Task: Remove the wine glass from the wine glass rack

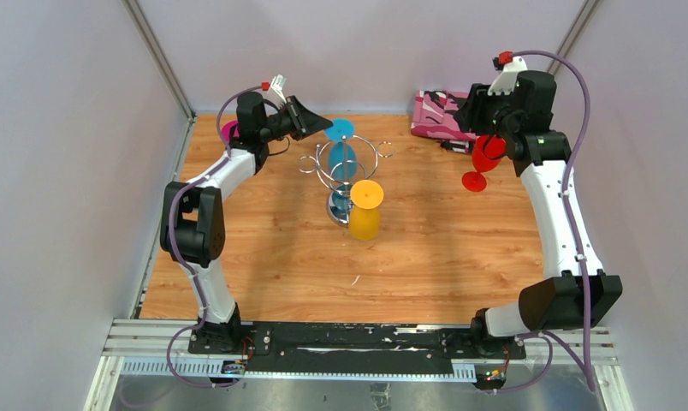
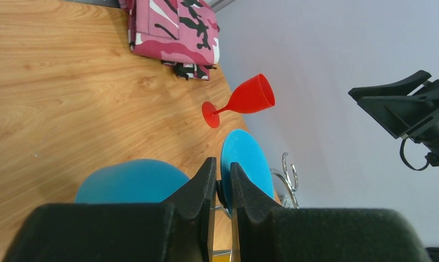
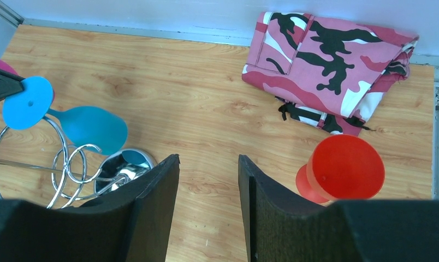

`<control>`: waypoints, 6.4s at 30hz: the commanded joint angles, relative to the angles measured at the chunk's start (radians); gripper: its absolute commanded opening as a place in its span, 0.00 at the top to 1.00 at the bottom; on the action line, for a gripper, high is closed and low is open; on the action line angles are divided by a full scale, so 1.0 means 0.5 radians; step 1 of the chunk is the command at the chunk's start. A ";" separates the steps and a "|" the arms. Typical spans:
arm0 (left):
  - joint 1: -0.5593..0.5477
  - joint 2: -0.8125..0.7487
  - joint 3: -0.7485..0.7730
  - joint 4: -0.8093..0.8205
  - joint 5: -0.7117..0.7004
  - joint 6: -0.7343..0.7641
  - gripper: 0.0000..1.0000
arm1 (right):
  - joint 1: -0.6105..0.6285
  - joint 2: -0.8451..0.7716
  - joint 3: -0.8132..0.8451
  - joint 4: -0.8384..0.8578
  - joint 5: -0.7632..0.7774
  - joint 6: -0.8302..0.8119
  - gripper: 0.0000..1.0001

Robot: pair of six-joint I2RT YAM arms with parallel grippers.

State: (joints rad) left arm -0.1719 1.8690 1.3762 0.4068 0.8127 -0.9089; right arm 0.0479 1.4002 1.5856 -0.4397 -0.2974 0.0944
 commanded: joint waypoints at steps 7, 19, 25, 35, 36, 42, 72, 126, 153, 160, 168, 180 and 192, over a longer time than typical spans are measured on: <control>0.029 -0.049 0.154 -0.010 0.085 -0.060 1.00 | 0.017 -0.039 -0.027 0.054 -0.041 0.034 0.52; 0.065 0.128 0.390 -0.010 0.128 -0.082 0.99 | 0.018 -0.033 -0.057 0.078 -0.076 0.039 0.52; 0.065 0.204 0.397 -0.010 0.137 -0.068 0.96 | 0.019 -0.031 -0.061 0.086 -0.097 0.037 0.51; 0.065 0.256 0.442 -0.010 0.159 -0.038 0.82 | 0.016 -0.015 -0.072 0.096 -0.135 0.036 0.51; 0.065 0.258 0.447 -0.010 0.160 -0.038 0.79 | 0.018 -0.015 -0.075 0.100 -0.137 0.035 0.51; 0.065 0.265 0.459 -0.010 0.171 -0.032 0.67 | 0.018 -0.015 -0.082 0.109 -0.148 0.042 0.51; 0.114 0.386 0.619 -0.009 0.241 -0.105 0.78 | 0.018 0.007 -0.110 0.146 -0.170 0.065 0.51; 0.074 0.387 0.533 -0.194 0.304 0.112 0.85 | 0.016 0.010 -0.158 0.211 -0.230 0.093 0.52; 0.115 0.509 0.800 -0.194 0.329 -0.047 0.99 | 0.018 0.048 -0.170 0.232 -0.225 0.110 0.53; 0.144 0.493 0.777 -0.194 0.275 -0.026 1.00 | 0.016 0.050 -0.178 0.235 -0.224 0.109 0.53; 0.177 0.477 0.752 -0.194 0.248 0.008 1.00 | 0.018 0.053 -0.180 0.238 -0.234 0.113 0.53; 0.207 0.477 0.715 -0.194 0.190 -0.017 0.99 | 0.018 0.068 -0.182 0.261 -0.321 0.149 0.53; 0.212 0.096 0.143 -0.254 -0.184 0.079 1.00 | 0.021 0.097 -0.197 0.334 -0.498 0.235 0.53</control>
State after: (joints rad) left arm -0.0757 1.9926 1.5455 0.3397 0.7994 -0.9314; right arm 0.0479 1.4361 1.5021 -0.3073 -0.4797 0.1772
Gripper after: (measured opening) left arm 0.149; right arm 0.470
